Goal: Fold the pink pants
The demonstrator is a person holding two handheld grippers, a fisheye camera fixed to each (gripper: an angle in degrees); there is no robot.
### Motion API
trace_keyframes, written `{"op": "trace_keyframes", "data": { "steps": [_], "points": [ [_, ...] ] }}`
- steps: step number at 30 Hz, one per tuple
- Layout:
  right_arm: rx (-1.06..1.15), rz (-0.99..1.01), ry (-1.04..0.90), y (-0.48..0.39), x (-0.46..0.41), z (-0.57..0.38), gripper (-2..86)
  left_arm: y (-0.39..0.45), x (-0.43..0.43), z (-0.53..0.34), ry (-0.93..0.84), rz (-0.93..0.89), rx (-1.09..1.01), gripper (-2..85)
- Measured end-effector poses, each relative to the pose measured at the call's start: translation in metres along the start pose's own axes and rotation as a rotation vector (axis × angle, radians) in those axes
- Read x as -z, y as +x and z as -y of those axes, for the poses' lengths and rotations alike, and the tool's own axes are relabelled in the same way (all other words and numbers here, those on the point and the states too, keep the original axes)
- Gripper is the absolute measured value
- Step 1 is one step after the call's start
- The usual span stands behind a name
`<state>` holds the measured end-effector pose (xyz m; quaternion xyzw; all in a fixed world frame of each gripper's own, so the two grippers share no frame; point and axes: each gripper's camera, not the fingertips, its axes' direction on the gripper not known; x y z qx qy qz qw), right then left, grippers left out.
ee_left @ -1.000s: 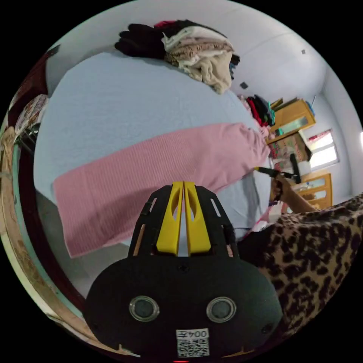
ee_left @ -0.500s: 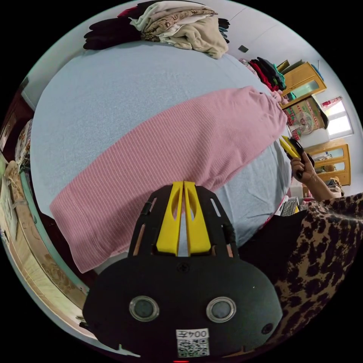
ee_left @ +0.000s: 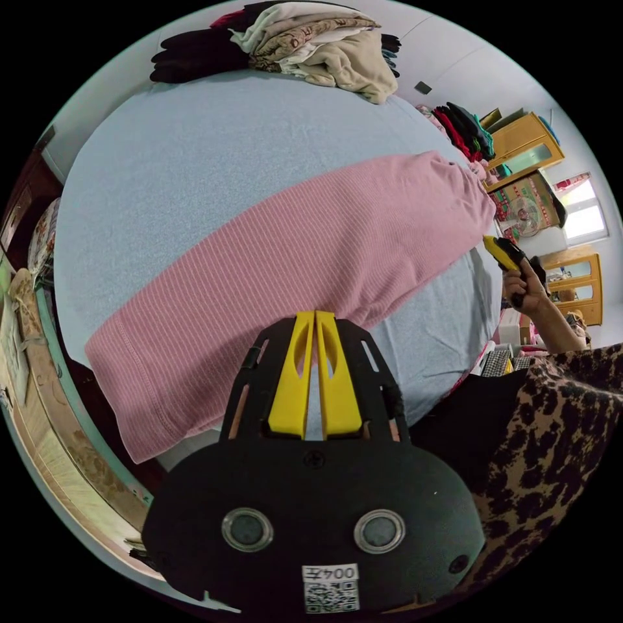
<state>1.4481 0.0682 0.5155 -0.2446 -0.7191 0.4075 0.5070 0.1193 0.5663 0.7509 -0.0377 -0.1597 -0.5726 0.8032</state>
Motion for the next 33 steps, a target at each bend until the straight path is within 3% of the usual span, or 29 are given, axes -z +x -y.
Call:
{"op": "trace_keyframes", "data": {
  "steps": [8,15,20,24,29,33],
  "points": [
    [-0.125,0.158,-0.029,0.027,0.012,-0.012,11.2,0.018,-0.003,0.04,0.009,0.001,-0.002,0.2],
    [-0.13,0.198,-0.058,0.015,-0.017,-0.008,6.4,0.035,-0.006,0.072,0.009,0.014,-0.004,0.2],
    [0.029,-0.079,-0.106,-0.02,-0.029,-0.011,2.0,0.051,-0.007,0.1,-0.001,0.029,-0.015,0.3],
    [0.07,-0.169,-0.146,-0.027,-0.037,-0.016,3.5,0.061,-0.009,0.115,0.012,0.033,-0.012,0.3],
    [0.432,-0.461,-0.136,-0.093,-0.055,-0.028,8.8,0.08,-0.011,0.142,0.002,0.059,-0.014,0.3],
    [0.626,-0.573,-0.154,-0.132,-0.095,-0.03,11.7,0.093,-0.013,0.161,-0.006,0.075,-0.02,0.4]
  ]
}}
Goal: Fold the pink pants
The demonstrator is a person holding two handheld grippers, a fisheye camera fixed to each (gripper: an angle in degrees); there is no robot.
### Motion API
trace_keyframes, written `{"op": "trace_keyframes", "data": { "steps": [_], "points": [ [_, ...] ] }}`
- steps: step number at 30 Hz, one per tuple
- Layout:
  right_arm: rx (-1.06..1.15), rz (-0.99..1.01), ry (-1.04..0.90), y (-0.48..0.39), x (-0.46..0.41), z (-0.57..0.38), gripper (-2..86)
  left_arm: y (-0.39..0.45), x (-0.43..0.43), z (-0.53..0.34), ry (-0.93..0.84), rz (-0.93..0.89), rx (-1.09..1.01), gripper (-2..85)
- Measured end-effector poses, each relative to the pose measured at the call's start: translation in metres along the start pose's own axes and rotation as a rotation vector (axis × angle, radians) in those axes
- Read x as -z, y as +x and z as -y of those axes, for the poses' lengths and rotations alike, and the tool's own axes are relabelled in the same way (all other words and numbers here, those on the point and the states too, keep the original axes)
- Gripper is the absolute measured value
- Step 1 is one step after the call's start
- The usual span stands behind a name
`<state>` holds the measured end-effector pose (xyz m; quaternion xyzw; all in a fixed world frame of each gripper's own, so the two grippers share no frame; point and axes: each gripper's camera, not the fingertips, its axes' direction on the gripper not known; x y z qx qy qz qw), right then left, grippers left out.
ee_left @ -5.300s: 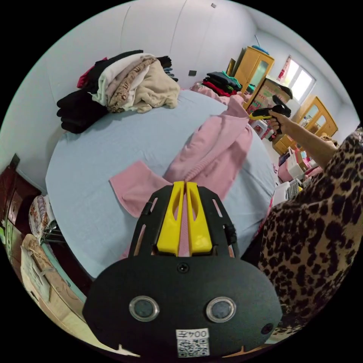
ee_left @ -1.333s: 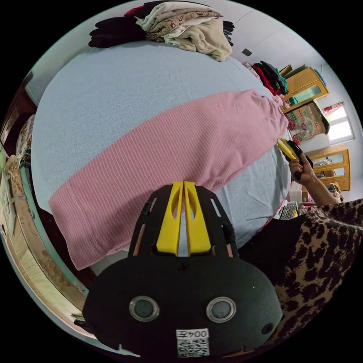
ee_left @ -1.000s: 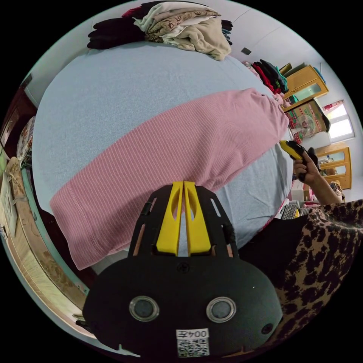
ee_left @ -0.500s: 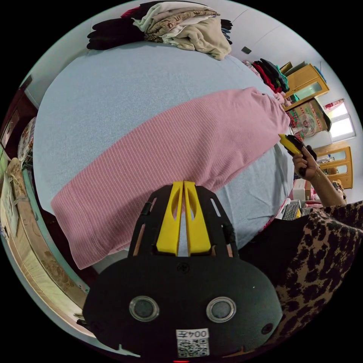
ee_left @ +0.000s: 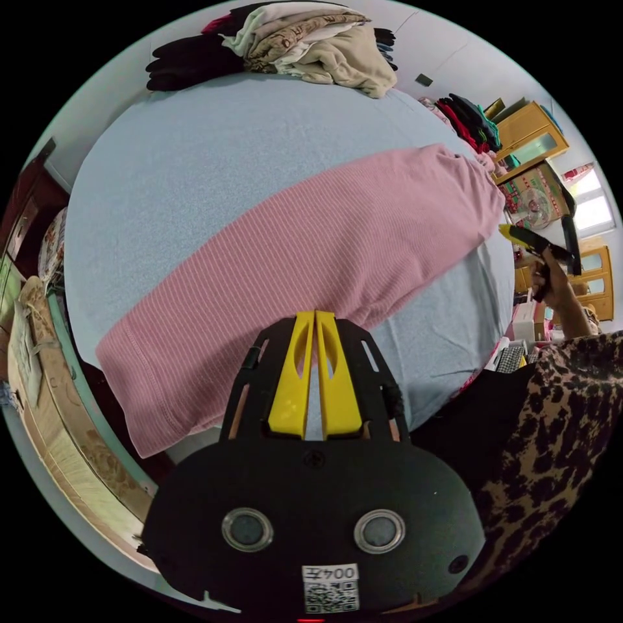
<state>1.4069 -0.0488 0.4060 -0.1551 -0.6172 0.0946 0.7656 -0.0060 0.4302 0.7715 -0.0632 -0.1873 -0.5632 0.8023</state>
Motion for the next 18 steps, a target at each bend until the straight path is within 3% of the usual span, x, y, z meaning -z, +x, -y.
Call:
{"op": "trace_keyframes", "data": {
  "steps": [5,12,18],
  "points": [
    [0.064,-0.066,-0.129,-0.04,-0.051,0.035,11.0,0.02,-0.001,0.024,0.001,0.02,0.015,0.4],
    [0.022,-0.081,-0.106,-0.068,-0.078,0.059,9.4,0.043,0.0,0.058,-0.038,0.015,0.015,0.3],
    [-0.003,-0.023,-0.206,-0.089,-0.1,0.098,9.1,0.071,0.036,0.139,0.14,-0.096,-0.173,0.3]
  ]
}}
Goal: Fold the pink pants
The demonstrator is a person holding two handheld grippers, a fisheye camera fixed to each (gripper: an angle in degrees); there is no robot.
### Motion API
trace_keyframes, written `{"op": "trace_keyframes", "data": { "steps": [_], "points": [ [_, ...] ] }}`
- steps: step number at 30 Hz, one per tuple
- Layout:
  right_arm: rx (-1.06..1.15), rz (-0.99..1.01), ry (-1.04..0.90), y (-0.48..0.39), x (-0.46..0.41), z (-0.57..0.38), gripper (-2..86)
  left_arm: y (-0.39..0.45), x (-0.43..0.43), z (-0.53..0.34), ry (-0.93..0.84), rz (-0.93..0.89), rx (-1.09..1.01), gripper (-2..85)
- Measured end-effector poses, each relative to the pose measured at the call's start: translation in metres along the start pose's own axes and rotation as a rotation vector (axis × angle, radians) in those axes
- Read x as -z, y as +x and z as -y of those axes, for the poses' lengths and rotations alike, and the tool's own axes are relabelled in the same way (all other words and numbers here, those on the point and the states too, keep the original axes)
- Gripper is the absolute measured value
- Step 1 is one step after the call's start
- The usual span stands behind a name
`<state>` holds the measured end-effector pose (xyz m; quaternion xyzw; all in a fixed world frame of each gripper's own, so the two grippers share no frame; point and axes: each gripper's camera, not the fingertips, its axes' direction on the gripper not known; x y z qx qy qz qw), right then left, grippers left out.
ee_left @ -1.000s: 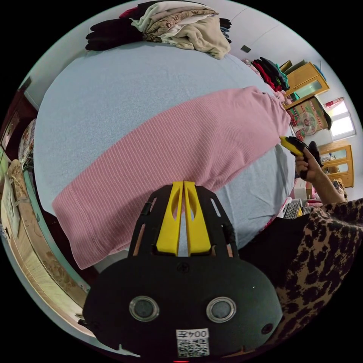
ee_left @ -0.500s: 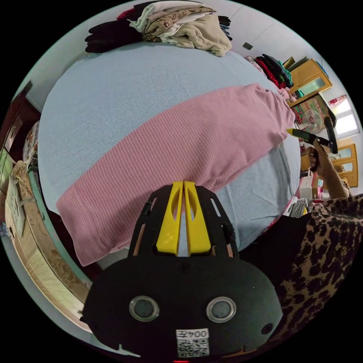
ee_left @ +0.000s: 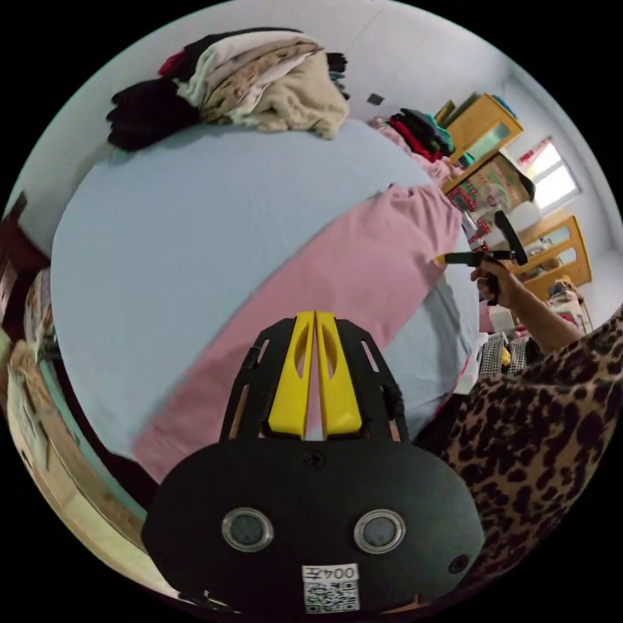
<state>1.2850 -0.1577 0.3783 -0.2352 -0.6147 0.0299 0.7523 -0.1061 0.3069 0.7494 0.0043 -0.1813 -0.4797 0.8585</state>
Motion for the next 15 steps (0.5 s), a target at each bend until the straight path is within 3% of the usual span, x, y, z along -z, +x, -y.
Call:
{"op": "trace_keyframes", "data": {
  "steps": [5,15],
  "points": [
    [-0.001,-0.164,-0.081,-0.036,-0.019,0.039,6.8,0.009,-0.034,0.123,0.058,-0.144,-0.168,0.2],
    [0.082,-0.165,-0.174,-0.069,-0.045,0.098,5.0,0.109,-0.135,0.303,-0.017,-0.188,-0.583,0.6]
  ]
}}
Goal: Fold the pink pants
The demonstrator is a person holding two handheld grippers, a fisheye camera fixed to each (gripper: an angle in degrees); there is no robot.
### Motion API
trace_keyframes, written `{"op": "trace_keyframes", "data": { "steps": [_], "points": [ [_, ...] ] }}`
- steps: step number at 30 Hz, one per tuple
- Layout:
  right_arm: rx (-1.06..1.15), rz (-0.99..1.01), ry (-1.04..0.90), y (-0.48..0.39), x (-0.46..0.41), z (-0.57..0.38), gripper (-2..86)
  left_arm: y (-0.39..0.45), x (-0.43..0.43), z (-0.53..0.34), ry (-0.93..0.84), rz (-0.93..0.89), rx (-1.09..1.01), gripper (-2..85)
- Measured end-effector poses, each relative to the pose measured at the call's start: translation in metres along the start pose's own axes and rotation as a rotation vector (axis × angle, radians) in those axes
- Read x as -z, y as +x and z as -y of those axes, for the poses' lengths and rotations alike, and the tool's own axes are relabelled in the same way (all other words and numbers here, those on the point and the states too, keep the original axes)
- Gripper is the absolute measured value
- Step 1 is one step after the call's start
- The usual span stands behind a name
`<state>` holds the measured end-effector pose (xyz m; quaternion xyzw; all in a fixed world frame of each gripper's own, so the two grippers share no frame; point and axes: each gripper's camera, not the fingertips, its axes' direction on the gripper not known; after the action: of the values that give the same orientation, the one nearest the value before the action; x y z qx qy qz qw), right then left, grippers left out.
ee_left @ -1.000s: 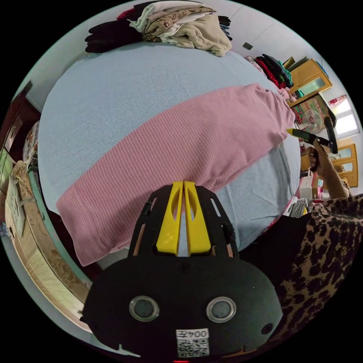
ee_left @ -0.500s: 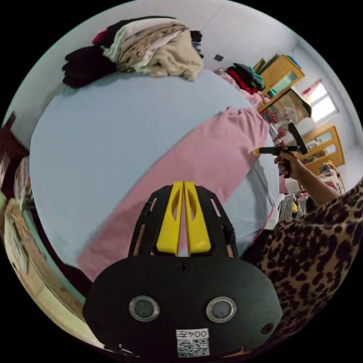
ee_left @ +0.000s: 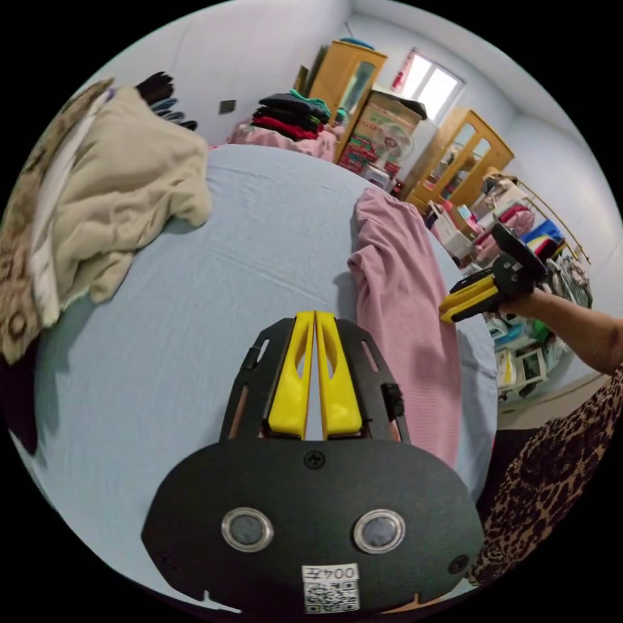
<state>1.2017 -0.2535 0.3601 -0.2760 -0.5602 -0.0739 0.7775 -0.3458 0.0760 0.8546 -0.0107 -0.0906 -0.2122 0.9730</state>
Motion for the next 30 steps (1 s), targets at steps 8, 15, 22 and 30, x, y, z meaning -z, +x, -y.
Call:
{"op": "trace_keyframes", "data": {
  "steps": [8,15,22,30],
  "points": [
    [-0.038,0.065,-0.105,-0.012,-0.012,0.054,5.2,0.019,-0.083,0.106,-0.126,-0.068,-0.273,4.6],
    [-0.065,0.08,-0.103,-0.023,-0.023,0.08,5.9,0.038,-0.115,0.159,-0.14,-0.125,-0.385,7.3],
    [-0.04,0.024,-0.08,-0.043,-0.035,0.099,6.1,0.043,-0.135,0.194,-0.142,-0.22,-0.416,7.0],
    [-0.031,0.027,-0.019,-0.054,-0.049,0.108,5.9,0.027,-0.134,0.218,-0.08,-0.36,-0.426,7.6]
  ]
}}
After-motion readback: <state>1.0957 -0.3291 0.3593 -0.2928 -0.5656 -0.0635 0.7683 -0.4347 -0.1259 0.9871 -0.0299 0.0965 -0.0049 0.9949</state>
